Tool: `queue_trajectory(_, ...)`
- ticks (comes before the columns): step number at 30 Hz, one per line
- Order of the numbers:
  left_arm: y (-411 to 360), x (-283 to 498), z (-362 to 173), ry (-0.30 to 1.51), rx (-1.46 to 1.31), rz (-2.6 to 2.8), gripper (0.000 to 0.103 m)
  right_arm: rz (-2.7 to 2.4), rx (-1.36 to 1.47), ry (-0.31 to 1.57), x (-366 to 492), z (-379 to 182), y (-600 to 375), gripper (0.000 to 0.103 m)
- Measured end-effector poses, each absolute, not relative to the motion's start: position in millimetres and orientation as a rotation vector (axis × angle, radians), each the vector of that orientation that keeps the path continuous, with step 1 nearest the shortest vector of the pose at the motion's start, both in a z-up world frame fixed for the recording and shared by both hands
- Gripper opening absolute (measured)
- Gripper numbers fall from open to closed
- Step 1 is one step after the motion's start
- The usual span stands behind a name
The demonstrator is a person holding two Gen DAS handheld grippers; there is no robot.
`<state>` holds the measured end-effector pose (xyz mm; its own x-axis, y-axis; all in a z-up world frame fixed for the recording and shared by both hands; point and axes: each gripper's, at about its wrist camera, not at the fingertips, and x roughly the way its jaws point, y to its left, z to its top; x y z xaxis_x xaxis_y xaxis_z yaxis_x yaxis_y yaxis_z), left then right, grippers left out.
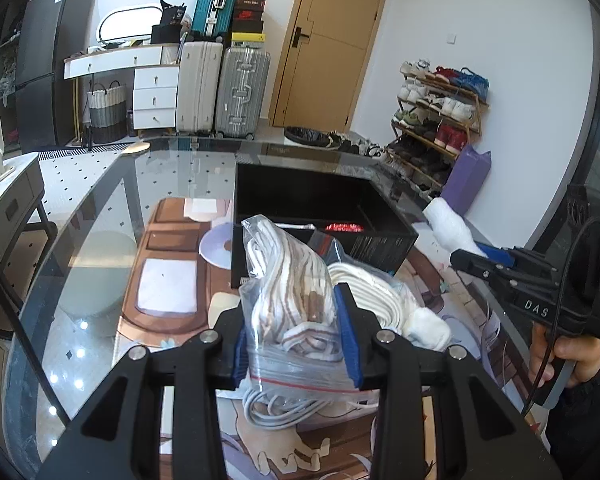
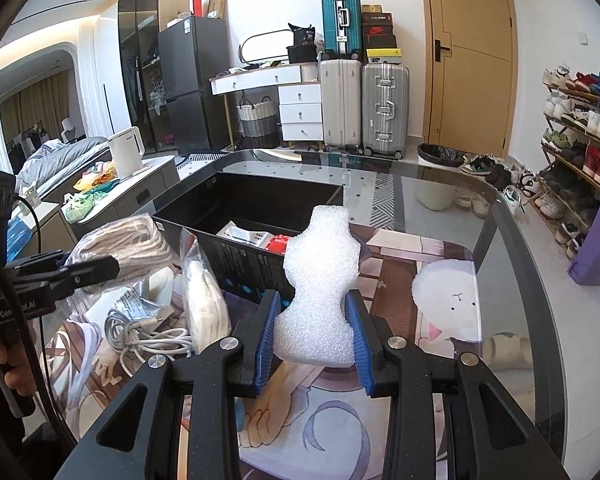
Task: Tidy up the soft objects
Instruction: 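Lift white foam with right gripper while left gripper lifts cable bag toward black box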
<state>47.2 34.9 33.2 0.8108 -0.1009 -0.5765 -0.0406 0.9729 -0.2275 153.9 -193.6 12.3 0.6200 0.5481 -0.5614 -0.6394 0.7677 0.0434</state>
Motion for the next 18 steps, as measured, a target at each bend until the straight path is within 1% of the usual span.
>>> queue_trajectory(9,41.2,47.5,44.5,0.582,-0.241,-0.019,0.036,0.755,-0.134,0.561,141.5,28.5,-187.1,0.034)
queue_trajectory(18,41.5,58.8,53.6,0.559,-0.252,-0.021,0.036,0.799,-0.129,0.519,147.5,52.1,-172.6,0.034)
